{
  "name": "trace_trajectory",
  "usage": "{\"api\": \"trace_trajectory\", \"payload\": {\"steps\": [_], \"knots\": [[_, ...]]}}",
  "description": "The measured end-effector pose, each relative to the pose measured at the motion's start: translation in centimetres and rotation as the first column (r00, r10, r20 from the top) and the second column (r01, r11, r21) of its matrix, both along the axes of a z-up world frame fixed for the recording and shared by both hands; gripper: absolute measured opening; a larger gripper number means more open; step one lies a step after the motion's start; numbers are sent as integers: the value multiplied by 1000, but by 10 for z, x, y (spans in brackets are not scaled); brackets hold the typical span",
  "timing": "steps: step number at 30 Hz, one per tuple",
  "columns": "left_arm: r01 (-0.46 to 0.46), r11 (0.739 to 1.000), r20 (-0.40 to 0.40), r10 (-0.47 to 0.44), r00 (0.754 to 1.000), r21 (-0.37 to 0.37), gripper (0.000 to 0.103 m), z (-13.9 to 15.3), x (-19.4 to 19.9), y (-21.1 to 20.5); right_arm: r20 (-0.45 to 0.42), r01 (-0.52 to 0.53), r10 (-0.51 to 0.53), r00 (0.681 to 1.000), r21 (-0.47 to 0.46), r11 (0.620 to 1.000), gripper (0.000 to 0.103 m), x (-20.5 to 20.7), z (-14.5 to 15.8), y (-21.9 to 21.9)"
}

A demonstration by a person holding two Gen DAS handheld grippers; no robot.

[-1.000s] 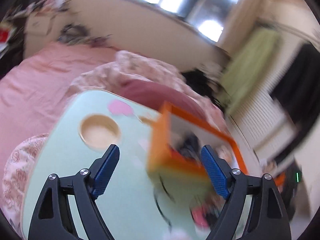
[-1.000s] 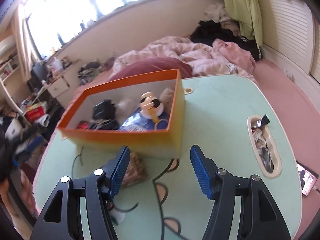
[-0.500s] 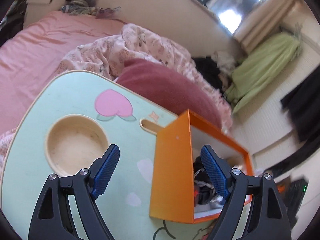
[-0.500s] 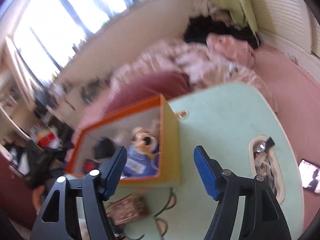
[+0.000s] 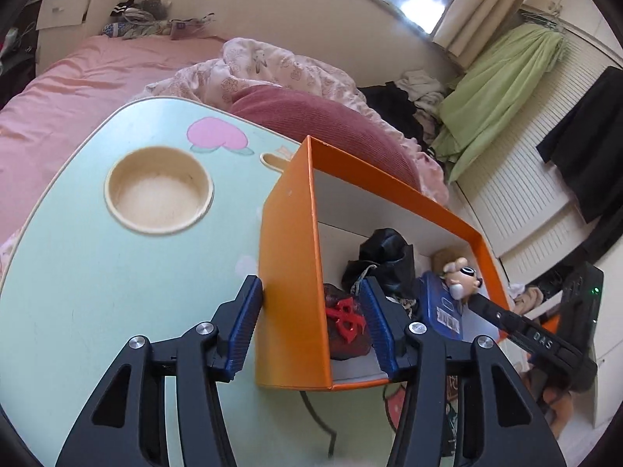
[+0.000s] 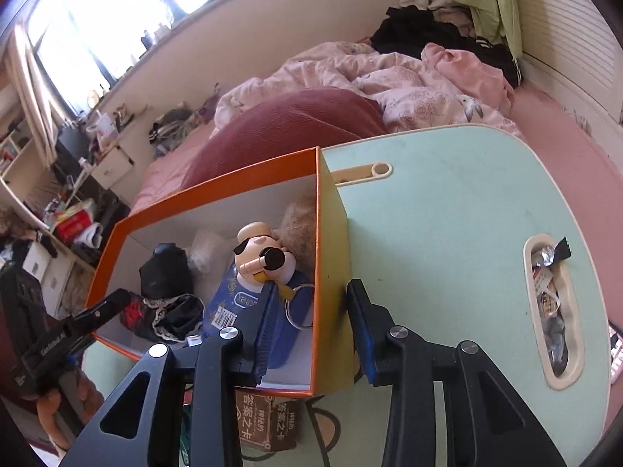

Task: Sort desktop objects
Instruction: 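Move the left gripper over the orange box and reach inside, then grasp the black plush item inside the orange box with the left gripper, then lift the black plush item out and set it beside the green car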

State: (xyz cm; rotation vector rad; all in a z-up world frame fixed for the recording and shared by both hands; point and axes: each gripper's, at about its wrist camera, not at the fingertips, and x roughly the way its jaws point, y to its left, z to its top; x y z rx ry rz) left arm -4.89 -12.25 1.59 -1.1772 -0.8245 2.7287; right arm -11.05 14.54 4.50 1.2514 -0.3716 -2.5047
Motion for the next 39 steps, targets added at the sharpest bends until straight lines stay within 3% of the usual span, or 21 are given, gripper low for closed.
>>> {"api": "trace_trajectory", "payload": {"steps": [4, 7, 9, 11, 13, 15, 18, 19, 20, 25, 27, 29, 30, 32, 37, 39], "knots": [[14, 1000, -5, -13, 1000, 10, 54, 3, -4, -2, -33, -4, 3, 999, -38, 999, 41, 6, 1, 5], [-48, 998, -70, 51, 996, 46, 54, 15, 6, -14, -127, 33, -40, 991, -58, 998, 46, 25, 14, 13], [-80, 997, -122, 81, 989, 12, 56, 30, 21, -18, -186, 42, -50, 981, -49, 998, 55, 47, 23, 20], [-51, 998, -128, 47, 991, -28, 60, 43, 32, -15, -214, 21, -26, 976, -22, 1000, 61, 76, 23, 24], [-21, 997, -113, 13, 994, -75, 65, 52, 36, -6, -215, -3, 15, 977, 54, 999, 65, 96, 16, 18], [26, 989, -84, -39, 996, -146, 66, 61, 35, 10, -176, -10, 44, 983, 193, 981, 65, 114, 0, 6], [120, 970, -72, -138, 988, -211, 66, 70, 26, 37, -111, -23, 46, 993, 200, 980, 65, 123, -21, 5], [144, 965, -68, -162, 984, -218, 66, 72, 24, 43, -135, -3, 32, 990, 210, 978, 66, 124, -23, 6], [164, 959, -50, -180, 982, -231, 66, 73, 18, 50, -136, 9, 24, 990, 234, 972, 74, 123, -27, 5], [210, 939, 100, -189, 977, -272, 66, 61, -33, 74, -148, -3, 40, 988, 243, 970, 81, 121, -30, 1], [220, 930, 167, -176, 970, -295, 59, 51, -49, 81, -150, -5, 43, 988, 243, 970, 82, 122, -32, 2], [233, 914, 245, -155, 957, -332, 37, 35, -65, 84, -152, -5, 43, 988, 239, 971, 83, 125, -31, 2], [247, 906, 272, -156, 950, -343, 37, 28, -71, 86, -153, -5, 43, 987, 239, 971, 83, 125, -31, 2], [262, 922, 283, -180, 942, -286, 36, 20, -80, 85, -153, -8, 46, 987, 240, 971, 84, 124, -31, 2], [262, 939, 212, -215, 953, -224, 27, 27, -72, 78, -153, -11, 49, 987, 240, 971, 85, 125, -31, 2], [239, 954, 119, -219, 968, -184, 26, 48, -52, 71, -153, -11, 49, 987, 238, 971, 85, 124, -32, 1]]}}
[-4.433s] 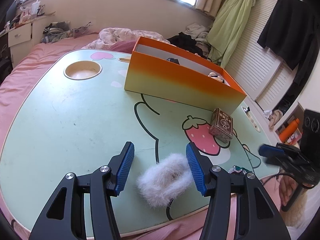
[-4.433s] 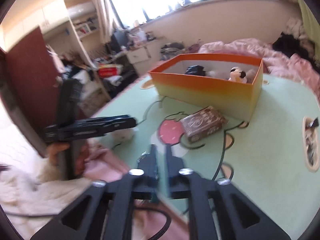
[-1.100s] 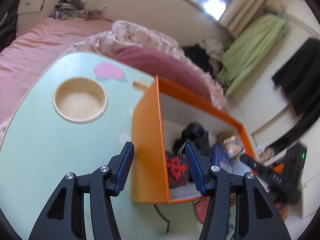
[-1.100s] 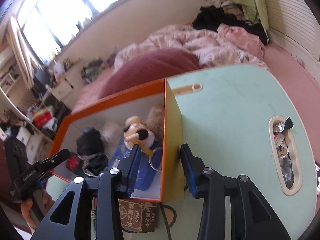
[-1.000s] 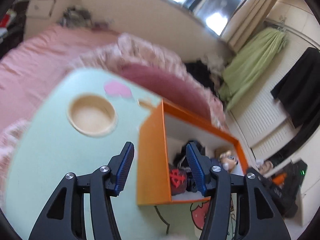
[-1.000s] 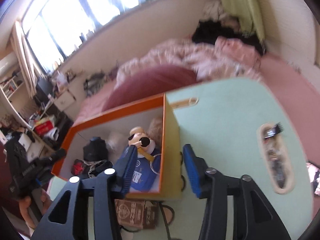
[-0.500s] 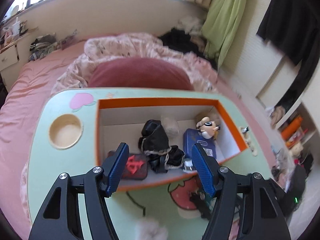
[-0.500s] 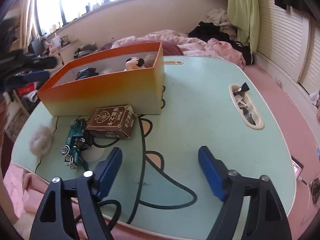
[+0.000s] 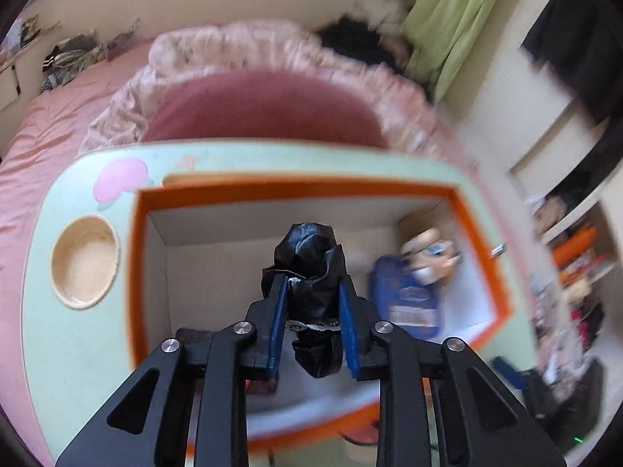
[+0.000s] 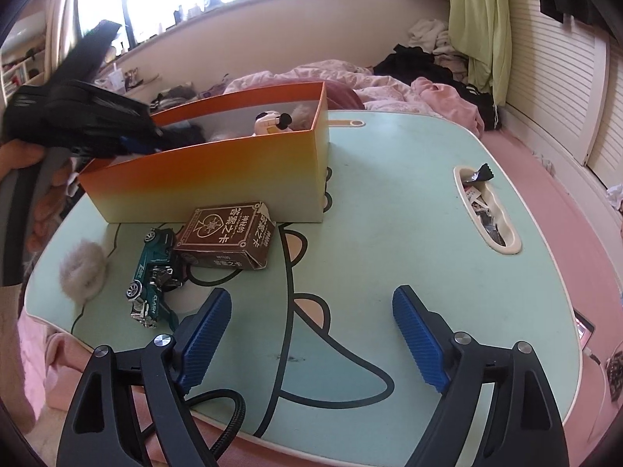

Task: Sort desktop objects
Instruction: 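Lift the black plush item out and set it beside the green car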

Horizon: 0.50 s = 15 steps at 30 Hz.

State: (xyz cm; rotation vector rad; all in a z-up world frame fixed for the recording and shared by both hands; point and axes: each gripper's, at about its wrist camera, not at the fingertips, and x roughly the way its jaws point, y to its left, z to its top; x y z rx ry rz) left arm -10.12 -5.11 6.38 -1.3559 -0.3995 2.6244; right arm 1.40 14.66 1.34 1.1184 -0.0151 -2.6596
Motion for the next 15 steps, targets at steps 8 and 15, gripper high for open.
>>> {"api": "trace_trajectory", "payload": {"steps": [8, 15], "knots": [[70, 996, -139, -62, 988, 53, 26, 25, 100, 5, -1, -6, 6, 1000, -6, 1000, 88, -1, 0, -2], [18, 987, -44, -11, 999, 157, 49, -38, 95, 1, 0, -10, 10, 1000, 4, 1000, 90, 1, -1, -3]]}}
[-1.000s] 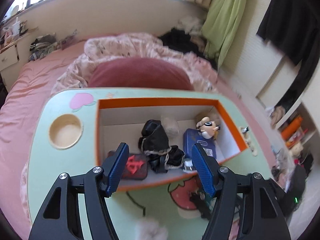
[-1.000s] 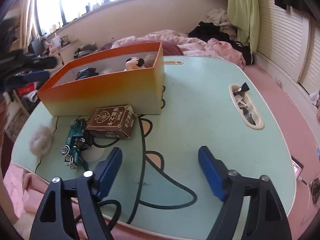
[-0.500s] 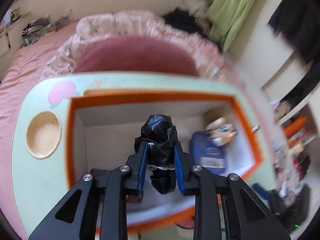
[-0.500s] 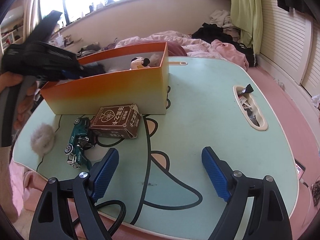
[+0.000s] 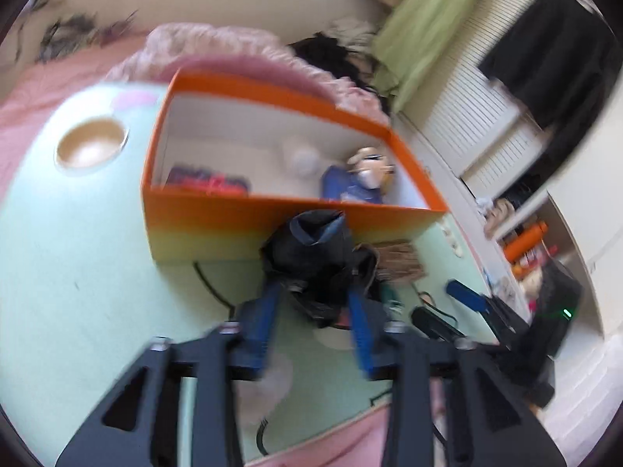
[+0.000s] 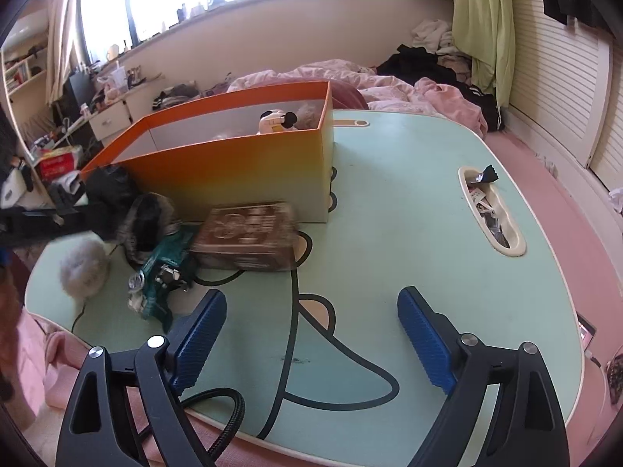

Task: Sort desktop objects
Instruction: 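Lift the black plush item out and set it beside the green car, then reach into the orange box and grasp the plastic-wrapped ball with the right gripper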

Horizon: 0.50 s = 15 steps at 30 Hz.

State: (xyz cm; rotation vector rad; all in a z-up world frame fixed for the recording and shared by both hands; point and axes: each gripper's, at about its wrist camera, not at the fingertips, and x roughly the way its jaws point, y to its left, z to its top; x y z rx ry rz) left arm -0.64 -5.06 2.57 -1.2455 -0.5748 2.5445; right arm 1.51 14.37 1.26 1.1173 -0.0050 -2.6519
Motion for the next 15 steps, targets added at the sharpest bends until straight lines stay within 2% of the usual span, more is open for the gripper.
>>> {"api": "trace_trajectory", "payload": {"steps": [1, 4, 7, 9, 11, 13, 15], "knots": [[-9, 1000, -6, 9, 1000, 19, 53, -2, 3, 0, 0, 0, 0, 1000, -5, 1000, 90, 0, 0, 1], [-2, 998, -79, 7, 997, 63, 54, 7, 18, -4, 0, -3, 3, 1000, -27, 1000, 90, 0, 1, 3], [-21, 999, -152, 27, 988, 41, 74, 21, 40, -14, 0, -6, 6, 1000, -38, 999, 90, 1, 2, 3], [-30, 999, -150, 23, 988, -43, 75, 26, 54, -17, 1, -8, 8, 1000, -31, 999, 90, 2, 2, 1], [-50, 986, -147, 26, 989, -161, 75, 25, 72, -14, 1, -9, 9, 1000, -27, 1000, 90, 3, 3, 0], [-36, 975, -145, 4, 989, -218, 75, 20, 86, -13, 1, -8, 8, 1000, -26, 1000, 90, 3, 2, 0], [-28, 969, -118, -2, 993, -244, 75, 11, 93, -10, 1, -11, 11, 1000, -26, 1000, 90, 3, 2, 0]]}}
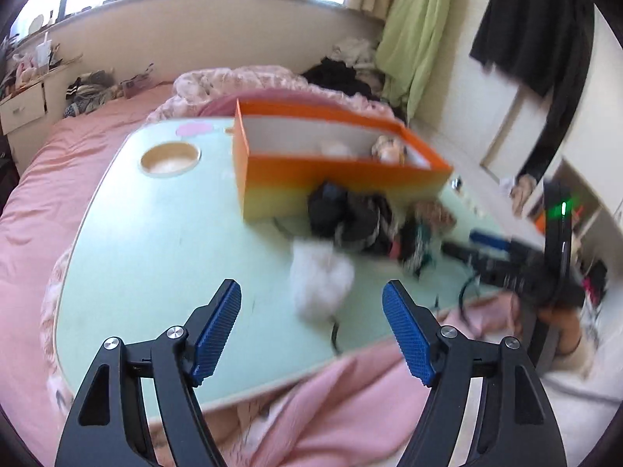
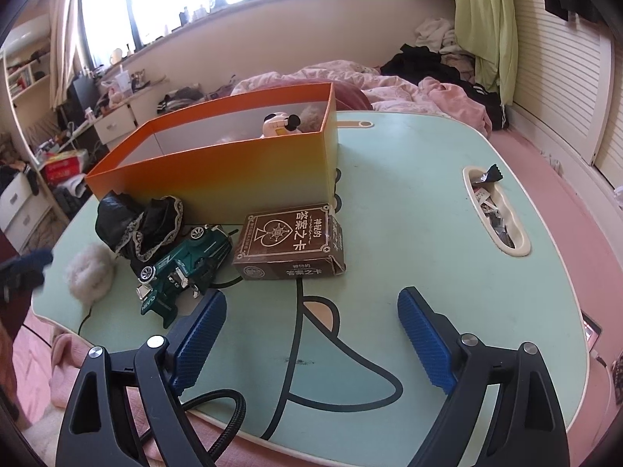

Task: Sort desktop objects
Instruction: 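Reach into the orange box and grasp the plastic-wrapped ball with the right gripper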

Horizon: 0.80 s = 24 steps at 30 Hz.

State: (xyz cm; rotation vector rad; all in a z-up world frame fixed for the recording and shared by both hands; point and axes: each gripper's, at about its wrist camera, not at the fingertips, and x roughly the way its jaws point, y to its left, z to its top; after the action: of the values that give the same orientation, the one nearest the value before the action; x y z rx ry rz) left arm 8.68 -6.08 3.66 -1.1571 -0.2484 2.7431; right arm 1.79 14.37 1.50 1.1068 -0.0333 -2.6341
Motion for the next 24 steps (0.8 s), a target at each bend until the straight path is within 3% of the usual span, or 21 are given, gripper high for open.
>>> {"api": "trace_trajectory", "payload": {"steps": [1, 3, 4, 5, 9, 12, 13, 15, 16, 17, 19, 20, 22, 23, 24], "knots": [[-8, 1000, 12, 8, 1000, -2, 74, -4, 1, -1, 0, -2, 2, 1000, 4, 1000, 90, 0, 0, -1], [-5, 1000, 54, 5, 999, 2, 57, -16, -8, 1, -1, -4, 4, 1000, 8, 1000, 90, 1, 0, -2], [2, 1000, 77, -3, 997, 9, 42, -22, -12, 2, -1, -3, 4, 1000, 10, 1000, 90, 1, 0, -2], [1, 1000, 52, -1, 999, -1, 39, -21, -14, 6, -2, -4, 5, 1000, 9, 1000, 90, 1, 0, -2], [27, 998, 27, -28, 999, 53, 38, -21, -29, 22, 0, -16, 16, 1000, -21, 1000, 89, 0, 3, 0], [8, 998, -3, -7, 1000, 66, 38, -22, -37, 25, -75, 12, -17, 997, -59, 998, 88, 3, 26, 8], [1, 996, -14, 0, 1000, 86, 40, -22, -37, 23, -100, 17, -24, 995, -70, 997, 88, 2, 38, 8], [-19, 991, -40, 24, 999, 133, 52, -22, -31, 13, -135, -18, 5, 991, -95, 995, 88, -9, 66, 3], [-35, 990, -53, 42, 998, 139, 67, -22, -29, 10, -127, -42, 28, 991, -110, 993, 88, -19, 77, -1], [-55, 988, -69, 65, 995, 141, 79, -22, -26, 8, -90, -67, 55, 994, -145, 987, 88, -38, 88, -9], [-79, 987, -105, 94, 990, 141, 82, -19, -17, 4, 0, -87, 89, 996, -201, 976, 88, -72, 96, -25], [-84, 988, -112, 99, 989, 133, 82, -19, -16, 3, 53, -101, 115, 992, -219, 970, 85, -89, 97, -37], [-89, 991, -110, 100, 989, 96, 82, -21, -14, 7, 126, -141, 175, 977, -237, 961, 65, -110, 94, -61], [-88, 993, -98, 96, 991, 77, 82, -23, -17, 10, 163, -155, 195, 967, -228, 961, 51, -123, 90, -75], [-81, 995, -81, 86, 993, 62, 82, -25, -19, 13, 211, -152, 188, 959, -174, 973, 48, -139, 82, -92]]}}
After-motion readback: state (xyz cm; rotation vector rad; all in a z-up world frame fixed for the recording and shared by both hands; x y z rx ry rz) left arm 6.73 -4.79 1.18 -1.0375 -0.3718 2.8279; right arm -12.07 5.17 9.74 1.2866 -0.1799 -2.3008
